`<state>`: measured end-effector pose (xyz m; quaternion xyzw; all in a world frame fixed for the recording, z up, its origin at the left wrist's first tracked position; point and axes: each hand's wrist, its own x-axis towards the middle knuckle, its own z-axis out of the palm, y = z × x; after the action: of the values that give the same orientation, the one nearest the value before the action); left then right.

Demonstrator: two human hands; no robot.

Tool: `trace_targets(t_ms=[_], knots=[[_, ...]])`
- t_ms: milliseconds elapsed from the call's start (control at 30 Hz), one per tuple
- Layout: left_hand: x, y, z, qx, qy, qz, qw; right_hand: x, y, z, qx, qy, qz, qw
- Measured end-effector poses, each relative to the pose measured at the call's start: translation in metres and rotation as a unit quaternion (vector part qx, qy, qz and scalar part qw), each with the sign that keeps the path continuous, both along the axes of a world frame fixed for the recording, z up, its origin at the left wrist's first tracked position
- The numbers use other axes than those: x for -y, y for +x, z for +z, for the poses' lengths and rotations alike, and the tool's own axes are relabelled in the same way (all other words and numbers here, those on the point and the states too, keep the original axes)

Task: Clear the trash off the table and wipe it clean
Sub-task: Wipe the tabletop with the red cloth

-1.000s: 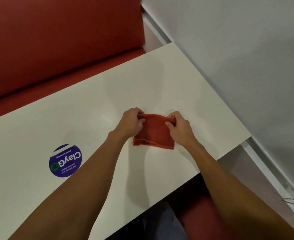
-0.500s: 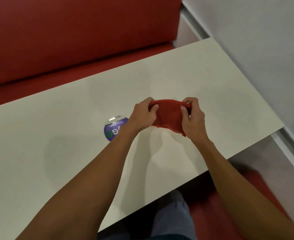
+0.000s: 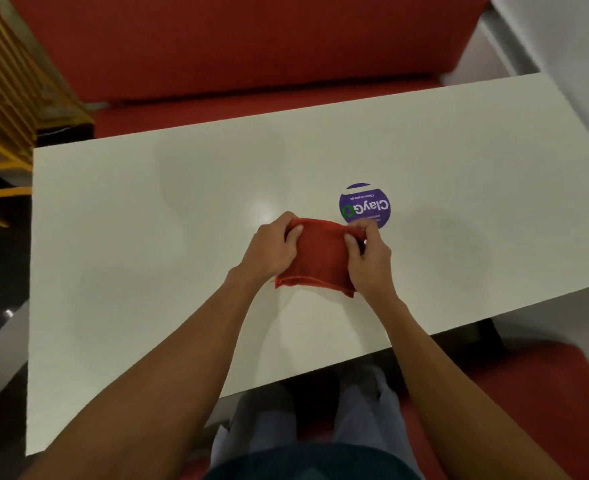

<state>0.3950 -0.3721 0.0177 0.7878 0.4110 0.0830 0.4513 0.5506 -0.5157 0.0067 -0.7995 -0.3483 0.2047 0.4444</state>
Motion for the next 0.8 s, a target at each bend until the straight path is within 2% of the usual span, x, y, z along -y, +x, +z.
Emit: trace_targets(t_ms=[133,300,500,800], knots=[[-0.01,-0.078,-0.013,-0.012,0.012,0.045,0.999,-0.029,-0.061,-0.013,-0.023,-0.034,0.055,0.998],[-0.022,-0.154,-0.027,-0.041,0.012,0.1,0.994,-0.059,-0.12,-0.027,-0.007,-0.051,0.134,0.99],[-0.026,-0.235,-0.035,-0.053,0.037,0.139,0.988,-0.086,-0.189,-0.03,0.015,-0.083,0.227,0.97],[-0.025,-0.329,-0.032,-0.124,0.048,0.212,0.968,-0.106,-0.271,-0.02,0.061,-0.167,0.315,0.932]])
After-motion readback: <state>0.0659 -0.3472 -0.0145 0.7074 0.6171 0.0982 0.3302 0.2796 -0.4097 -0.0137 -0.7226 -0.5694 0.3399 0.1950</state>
